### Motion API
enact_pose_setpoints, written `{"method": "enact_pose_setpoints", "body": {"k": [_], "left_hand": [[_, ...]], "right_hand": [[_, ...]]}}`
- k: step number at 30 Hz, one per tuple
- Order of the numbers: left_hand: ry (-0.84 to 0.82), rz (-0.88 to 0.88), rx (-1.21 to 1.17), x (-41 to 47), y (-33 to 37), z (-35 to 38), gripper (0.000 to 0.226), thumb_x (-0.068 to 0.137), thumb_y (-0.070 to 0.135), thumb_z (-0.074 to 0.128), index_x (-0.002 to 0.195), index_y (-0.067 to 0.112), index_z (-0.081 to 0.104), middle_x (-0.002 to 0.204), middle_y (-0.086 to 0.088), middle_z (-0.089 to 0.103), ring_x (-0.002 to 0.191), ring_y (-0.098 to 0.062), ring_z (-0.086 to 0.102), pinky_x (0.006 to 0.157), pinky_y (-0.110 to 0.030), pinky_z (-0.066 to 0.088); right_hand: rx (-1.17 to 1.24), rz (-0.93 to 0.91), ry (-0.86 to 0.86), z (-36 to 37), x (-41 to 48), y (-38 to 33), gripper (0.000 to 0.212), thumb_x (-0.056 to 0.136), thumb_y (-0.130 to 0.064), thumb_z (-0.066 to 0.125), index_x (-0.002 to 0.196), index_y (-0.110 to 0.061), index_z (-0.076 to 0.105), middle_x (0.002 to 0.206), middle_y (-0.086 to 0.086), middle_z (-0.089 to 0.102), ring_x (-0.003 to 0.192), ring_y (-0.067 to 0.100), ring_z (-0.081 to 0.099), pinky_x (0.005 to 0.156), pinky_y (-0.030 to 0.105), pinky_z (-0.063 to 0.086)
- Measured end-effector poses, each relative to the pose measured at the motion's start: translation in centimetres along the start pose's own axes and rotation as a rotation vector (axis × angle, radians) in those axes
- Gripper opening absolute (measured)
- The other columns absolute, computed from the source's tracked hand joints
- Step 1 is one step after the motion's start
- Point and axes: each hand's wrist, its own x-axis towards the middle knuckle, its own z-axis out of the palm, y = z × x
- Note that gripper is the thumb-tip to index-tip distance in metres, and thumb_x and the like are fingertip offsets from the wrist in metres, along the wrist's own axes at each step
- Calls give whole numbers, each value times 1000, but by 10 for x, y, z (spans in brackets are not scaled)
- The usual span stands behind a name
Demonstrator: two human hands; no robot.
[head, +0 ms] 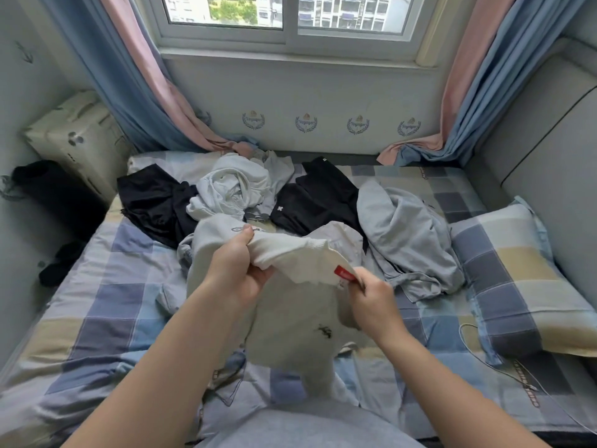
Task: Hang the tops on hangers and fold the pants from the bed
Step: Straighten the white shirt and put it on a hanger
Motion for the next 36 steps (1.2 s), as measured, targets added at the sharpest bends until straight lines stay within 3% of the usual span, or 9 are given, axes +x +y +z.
{"method": "enact_pose_setpoints", "body": {"k": [3, 8, 13, 17, 21, 23, 28, 32, 36], "left_hand": [[18, -43, 47, 9, 0, -8, 33, 108, 24, 43, 129, 2, 55, 119, -17, 67, 86, -25, 67, 53, -35, 61], [40, -88, 160, 17, -18, -26, 15, 103, 7, 47, 110, 10, 60, 70, -3, 56, 52, -7, 51, 46, -18, 47], [-76, 65, 718, 12, -38, -34, 47, 91, 25, 73, 133, 18, 51, 124, -6, 60, 99, -18, 63, 75, -28, 52], [-283, 392, 1331, 2, -61, -23, 63, 63, 61, 76, 117, 37, 56, 124, 11, 54, 121, -12, 44, 102, -37, 42], [-290, 678, 1409, 3, -82, -19, 13, 82, 32, 58, 81, 39, 47, 76, 12, 57, 82, -22, 56, 68, -37, 42], [-212, 717, 1467, 12, -81, -27, 27, 79, 9, 51, 71, 31, 39, 68, 9, 50, 73, -25, 52, 58, -35, 32], [-110, 588, 1683, 35, -57, -55, 26, 79, 0, 51, 79, 26, 55, 76, 4, 54, 82, -25, 53, 62, -31, 33], [-180, 502, 1772, 47, -49, -64, 29, 78, -3, 50, 66, 24, 51, 77, -1, 57, 82, -26, 54, 64, -33, 44], [-229, 494, 1784, 61, -48, -69, 31, 75, -4, 46, 65, 25, 52, 75, 2, 55, 76, -23, 51, 58, -31, 36]], "right_hand": [[-31, -114, 86, -16, 8, -10, 24, 96, -5, 55, 93, -24, 70, 85, -7, 68, 82, 13, 61, 74, 30, 47], [-56, -215, 244, -41, 23, -30, 36, 83, 14, 50, 101, -9, 71, 91, 0, 69, 85, 15, 59, 75, 20, 42], [62, -152, 88, -49, 20, -44, 37, 87, 10, 48, 92, -21, 68, 64, -11, 59, 51, 4, 48, 51, 13, 33], [171, -197, -73, -47, 16, -65, 33, 92, 3, 52, 90, -26, 69, 69, -14, 63, 57, 3, 53, 54, 17, 40], [177, -267, -100, -47, 14, -79, 35, 89, 5, 54, 87, -26, 69, 73, -24, 65, 65, -1, 59, 57, 10, 40], [80, -267, -82, -51, 18, -74, 30, 86, 5, 56, 90, -21, 72, 67, -20, 63, 62, 0, 56, 55, 11, 38], [-371, -130, -166, -50, 21, -22, 19, 87, -8, 63, 99, -20, 70, 89, -8, 60, 86, 16, 58, 71, 34, 48], [-588, 82, -147, -28, 3, 33, 23, 87, -6, 55, 96, -24, 64, 96, -6, 48, 96, 24, 54, 62, 28, 33], [-578, 314, -107, -20, -35, 72, 25, 84, 2, 48, 92, -17, 63, 94, 0, 52, 96, 31, 54, 68, 34, 36]]}}
